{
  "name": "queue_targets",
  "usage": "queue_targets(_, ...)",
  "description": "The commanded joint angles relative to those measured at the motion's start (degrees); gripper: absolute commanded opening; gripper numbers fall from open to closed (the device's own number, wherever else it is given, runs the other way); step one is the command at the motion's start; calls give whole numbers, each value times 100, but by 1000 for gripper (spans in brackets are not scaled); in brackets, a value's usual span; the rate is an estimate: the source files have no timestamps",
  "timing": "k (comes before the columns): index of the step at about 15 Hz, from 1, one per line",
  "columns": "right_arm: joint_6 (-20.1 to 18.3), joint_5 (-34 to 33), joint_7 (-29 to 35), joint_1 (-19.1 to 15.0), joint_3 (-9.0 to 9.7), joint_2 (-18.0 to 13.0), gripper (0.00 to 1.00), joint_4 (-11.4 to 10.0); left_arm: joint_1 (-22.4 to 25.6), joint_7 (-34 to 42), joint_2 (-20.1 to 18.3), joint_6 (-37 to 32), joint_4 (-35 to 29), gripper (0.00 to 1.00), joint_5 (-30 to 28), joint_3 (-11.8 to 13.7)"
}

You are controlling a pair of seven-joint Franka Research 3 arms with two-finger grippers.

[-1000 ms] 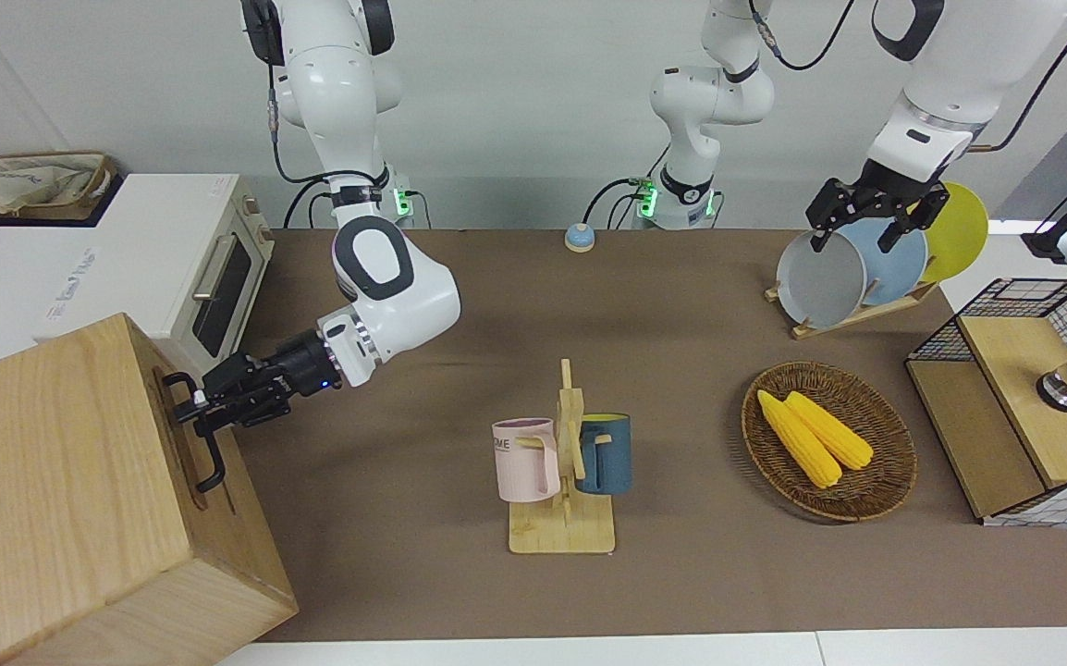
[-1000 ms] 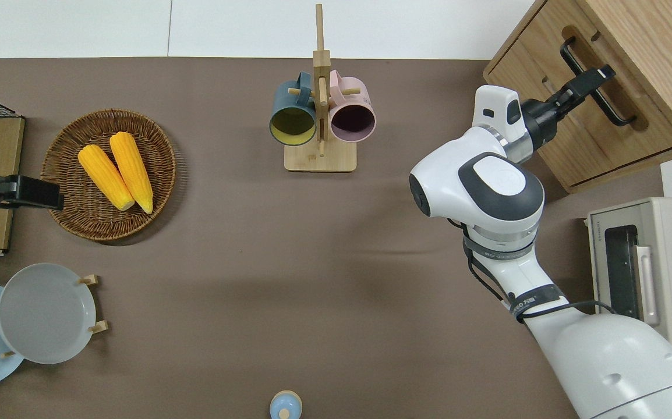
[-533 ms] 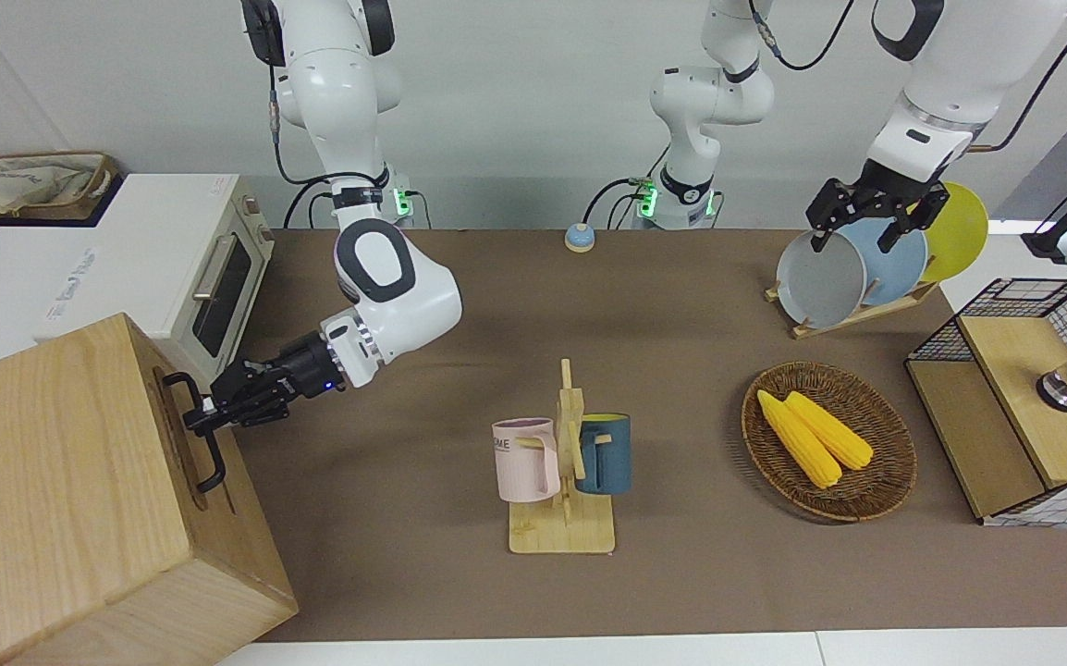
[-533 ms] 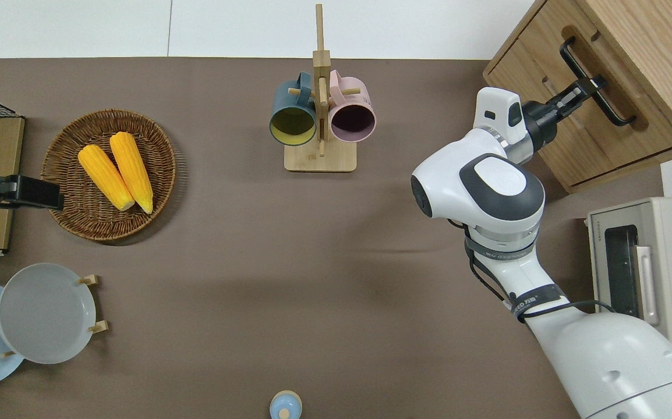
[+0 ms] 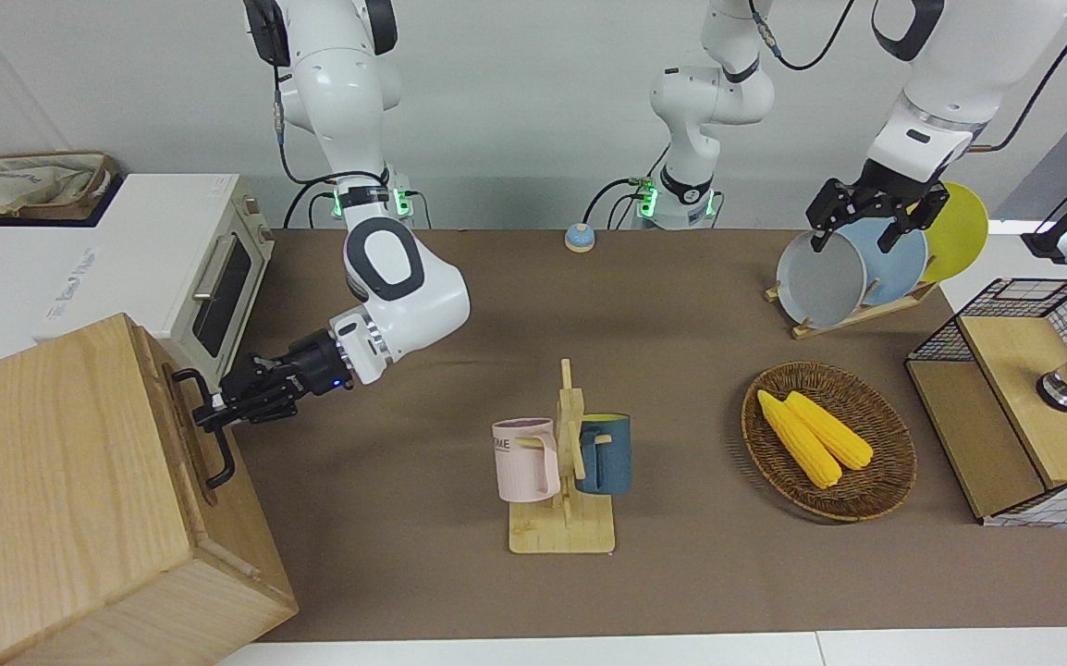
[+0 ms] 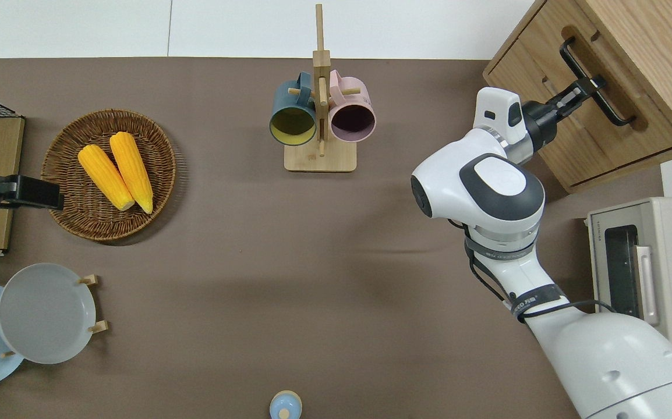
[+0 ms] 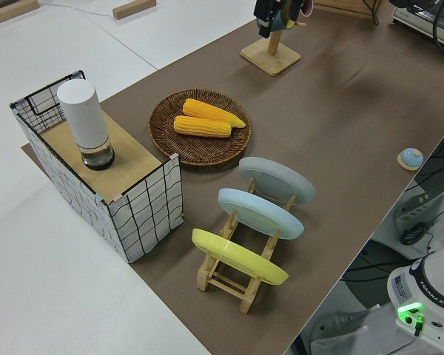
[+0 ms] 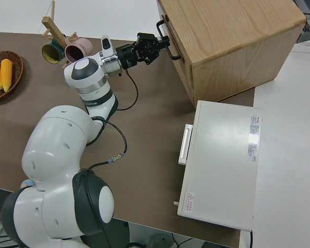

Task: Slide drawer open with right arm
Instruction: 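Close the right gripper around the black drawer handle, then pull the handle toward the robot with the right gripper, sliding the drawer out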

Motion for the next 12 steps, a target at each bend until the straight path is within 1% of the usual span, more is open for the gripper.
queue_targets(1,-443,1,-7,379,26,21,0,-9,-99,34,69,4,112,998,87,92)
queue_targets(4,-708,-8,-7,555,26,109,0,0,-99,34,69,4,112,995,78,92)
queue_targets(8,-927,10,-16,793,35,118,0,8,-99,34,69,4,112,995,78,92)
queue_targets(9,-989,36,-7,845,52,118,0,17,-99,34,69,4,112,995,78,92)
queue_targets(11,-1033,281,1,872,184,110,0,52,-99,34,69,4,112,995,78,92)
queue_targets(12,-1094,308,2,898,210,101,0,61,-99,34,69,4,112,995,78,92)
